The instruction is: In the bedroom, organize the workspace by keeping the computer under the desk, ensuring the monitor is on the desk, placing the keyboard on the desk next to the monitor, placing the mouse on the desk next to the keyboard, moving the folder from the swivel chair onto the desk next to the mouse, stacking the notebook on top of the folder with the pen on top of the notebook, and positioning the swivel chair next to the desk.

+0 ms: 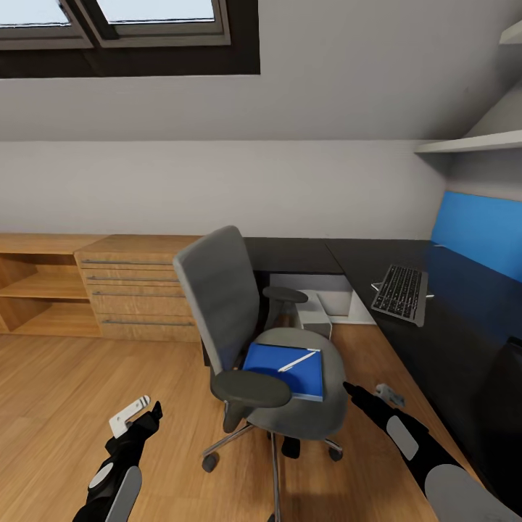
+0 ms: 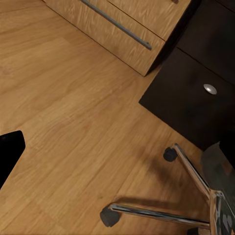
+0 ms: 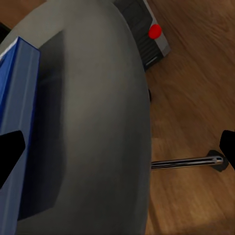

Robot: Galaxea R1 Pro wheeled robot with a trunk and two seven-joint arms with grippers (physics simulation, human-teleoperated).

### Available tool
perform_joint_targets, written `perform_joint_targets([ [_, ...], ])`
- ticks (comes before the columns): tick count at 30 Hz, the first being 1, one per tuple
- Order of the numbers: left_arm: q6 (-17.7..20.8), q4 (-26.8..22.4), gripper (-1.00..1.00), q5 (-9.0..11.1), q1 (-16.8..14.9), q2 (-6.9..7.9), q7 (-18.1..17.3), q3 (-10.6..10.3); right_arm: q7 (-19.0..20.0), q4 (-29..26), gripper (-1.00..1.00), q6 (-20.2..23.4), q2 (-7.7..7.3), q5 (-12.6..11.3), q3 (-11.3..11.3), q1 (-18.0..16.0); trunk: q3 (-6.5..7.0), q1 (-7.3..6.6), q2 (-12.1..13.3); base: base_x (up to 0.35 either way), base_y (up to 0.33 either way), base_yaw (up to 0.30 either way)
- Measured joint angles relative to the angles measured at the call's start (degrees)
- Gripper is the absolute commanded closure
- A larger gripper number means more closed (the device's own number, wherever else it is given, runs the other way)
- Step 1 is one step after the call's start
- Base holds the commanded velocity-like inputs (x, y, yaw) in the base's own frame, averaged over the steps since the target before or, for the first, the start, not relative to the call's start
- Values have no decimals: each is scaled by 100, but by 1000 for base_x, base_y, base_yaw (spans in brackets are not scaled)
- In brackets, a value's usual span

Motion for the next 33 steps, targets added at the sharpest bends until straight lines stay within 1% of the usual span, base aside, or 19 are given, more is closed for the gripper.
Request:
perform_joint_targets([
  [12, 0, 0, -100, 0, 1, -5, 5, -9, 6, 0, -100, -1, 0, 7, -2, 0, 0, 0, 0, 0, 0, 0],
  [32, 0, 0, -100, 1, 0, -14, 9, -10, 5, -19, -100, -1, 0, 1, -2, 0, -359, 439, -801, 0, 0, 0],
  [33, 0, 0, -100, 0, 0, -14, 9, -10, 5, -18, -100, -3, 0, 0, -2, 0, -359, 439, -802, 0, 0, 0],
])
